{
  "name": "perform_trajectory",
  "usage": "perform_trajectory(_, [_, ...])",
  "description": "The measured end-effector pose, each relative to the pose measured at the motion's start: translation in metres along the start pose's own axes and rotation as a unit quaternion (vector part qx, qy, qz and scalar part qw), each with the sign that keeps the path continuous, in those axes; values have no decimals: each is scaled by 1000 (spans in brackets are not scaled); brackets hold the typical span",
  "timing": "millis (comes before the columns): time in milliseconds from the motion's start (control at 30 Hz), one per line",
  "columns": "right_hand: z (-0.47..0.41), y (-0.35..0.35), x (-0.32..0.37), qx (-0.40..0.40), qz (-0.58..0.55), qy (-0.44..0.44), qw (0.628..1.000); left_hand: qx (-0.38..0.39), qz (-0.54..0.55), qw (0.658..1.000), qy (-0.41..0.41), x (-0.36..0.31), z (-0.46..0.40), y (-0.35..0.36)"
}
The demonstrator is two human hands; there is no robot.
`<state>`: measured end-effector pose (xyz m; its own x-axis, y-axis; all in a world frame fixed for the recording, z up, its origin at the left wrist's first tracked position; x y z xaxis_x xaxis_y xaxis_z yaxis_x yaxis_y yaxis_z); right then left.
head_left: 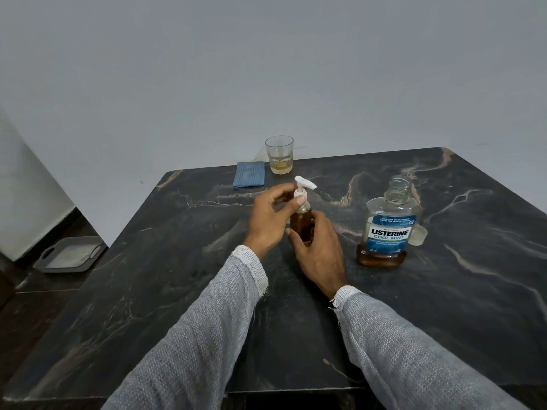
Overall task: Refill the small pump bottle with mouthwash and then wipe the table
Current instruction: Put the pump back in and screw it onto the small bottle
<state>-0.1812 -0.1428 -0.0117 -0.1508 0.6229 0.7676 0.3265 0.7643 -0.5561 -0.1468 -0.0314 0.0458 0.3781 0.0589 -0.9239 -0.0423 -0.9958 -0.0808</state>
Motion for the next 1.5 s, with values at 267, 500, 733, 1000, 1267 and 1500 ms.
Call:
perform_trajectory(267, [0,-1,1,3,1,0,1000,26,-6,1000,-16,1,5,-2])
perform_trajectory(500, [0,-2,2,7,0,0,1000,-34,21,999,-30,-7,2,6])
perform_trajectory(733, [0,-1,2,9,-2,-5,1000,9,-24,1000,-8,-3,5,0])
perform_trajectory(1000, [2,-2,3,17,0,-9,1000,-29,8,999,-40,-2,5,5])
perform_trajectory(1267, [2,-3,5,20,-10,-18,1000,34,-40,998,-21,-2,4,-4])
perform_trajectory(1500, [2,-2,4,24,-6,-12,1000,-30,19,999,-41,0,5,1])
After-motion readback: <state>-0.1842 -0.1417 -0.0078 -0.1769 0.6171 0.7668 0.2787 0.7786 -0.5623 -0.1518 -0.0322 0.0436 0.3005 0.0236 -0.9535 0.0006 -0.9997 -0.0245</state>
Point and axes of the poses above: each hand's wrist, its own z-axis away from the middle knuckle, its own y-axis out of the palm, x = y × z, the point moved 2 cm from there along -z, towards the middle knuckle, and after that the axes turned 3 degrees about z, right-handed, at the moved point
